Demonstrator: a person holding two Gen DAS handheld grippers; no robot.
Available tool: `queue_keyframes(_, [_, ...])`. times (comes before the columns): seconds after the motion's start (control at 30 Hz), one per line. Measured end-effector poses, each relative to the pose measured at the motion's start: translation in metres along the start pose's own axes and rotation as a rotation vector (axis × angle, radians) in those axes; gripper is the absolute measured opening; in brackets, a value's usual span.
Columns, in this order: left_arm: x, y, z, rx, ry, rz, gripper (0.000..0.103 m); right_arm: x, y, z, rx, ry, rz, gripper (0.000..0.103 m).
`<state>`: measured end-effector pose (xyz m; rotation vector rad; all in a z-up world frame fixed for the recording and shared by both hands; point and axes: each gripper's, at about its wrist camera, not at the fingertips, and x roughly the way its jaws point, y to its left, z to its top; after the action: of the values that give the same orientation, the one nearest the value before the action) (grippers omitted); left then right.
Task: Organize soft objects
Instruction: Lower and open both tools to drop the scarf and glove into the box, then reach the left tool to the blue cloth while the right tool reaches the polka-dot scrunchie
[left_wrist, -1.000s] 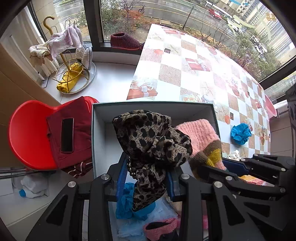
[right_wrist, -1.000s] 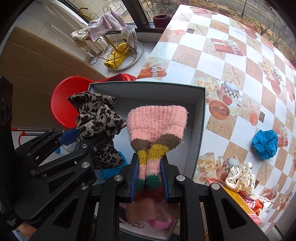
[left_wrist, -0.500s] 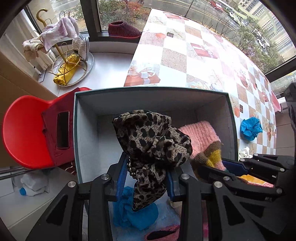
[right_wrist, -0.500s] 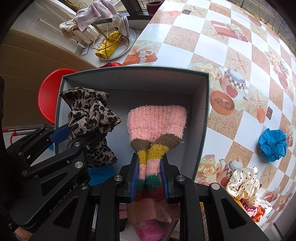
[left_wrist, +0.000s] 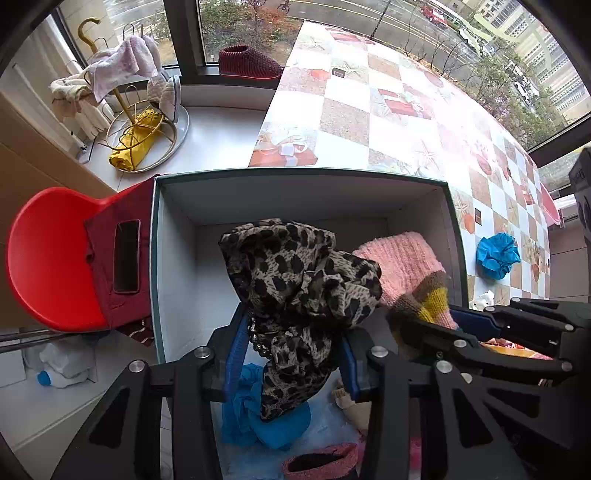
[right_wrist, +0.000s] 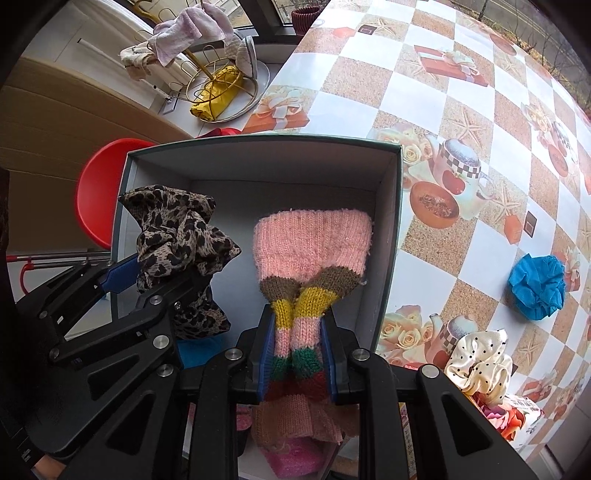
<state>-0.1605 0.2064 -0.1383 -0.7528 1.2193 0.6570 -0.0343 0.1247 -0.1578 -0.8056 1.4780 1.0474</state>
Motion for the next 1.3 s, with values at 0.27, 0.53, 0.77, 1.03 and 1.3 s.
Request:
queue_keyframes(0.27, [-0.008,0.011,-0.008,-0.03,0.016,0.049,0.082,-0.006,0.0,-0.003,0.006,0.011,-0.006,0.026])
queue_keyframes(0.53, [-0.031,0.029,-0.016,-0.128,-0.029,-0.024,0.098,-0.036,-0.012,-0.006,0.059,-0.072,0.06,0.103])
queue_keyframes(0.77, [-0.053,0.028,-0.023,-0.132,-0.071,-0.036,0.103,-0.063,-0.008,-0.011,0.05,-0.13,0.092,0.103])
queue_keyframes(1.03, [-0.07,0.02,-0.039,-0.133,-0.047,-0.076,0.103,-0.087,-0.014,-0.029,0.093,-0.12,0.153,0.103])
queue_keyframes(1.3, [-0.07,-0.018,-0.049,-0.021,0.006,-0.1,0.103,-0.128,-0.058,-0.066,0.182,-0.161,0.189,0.103])
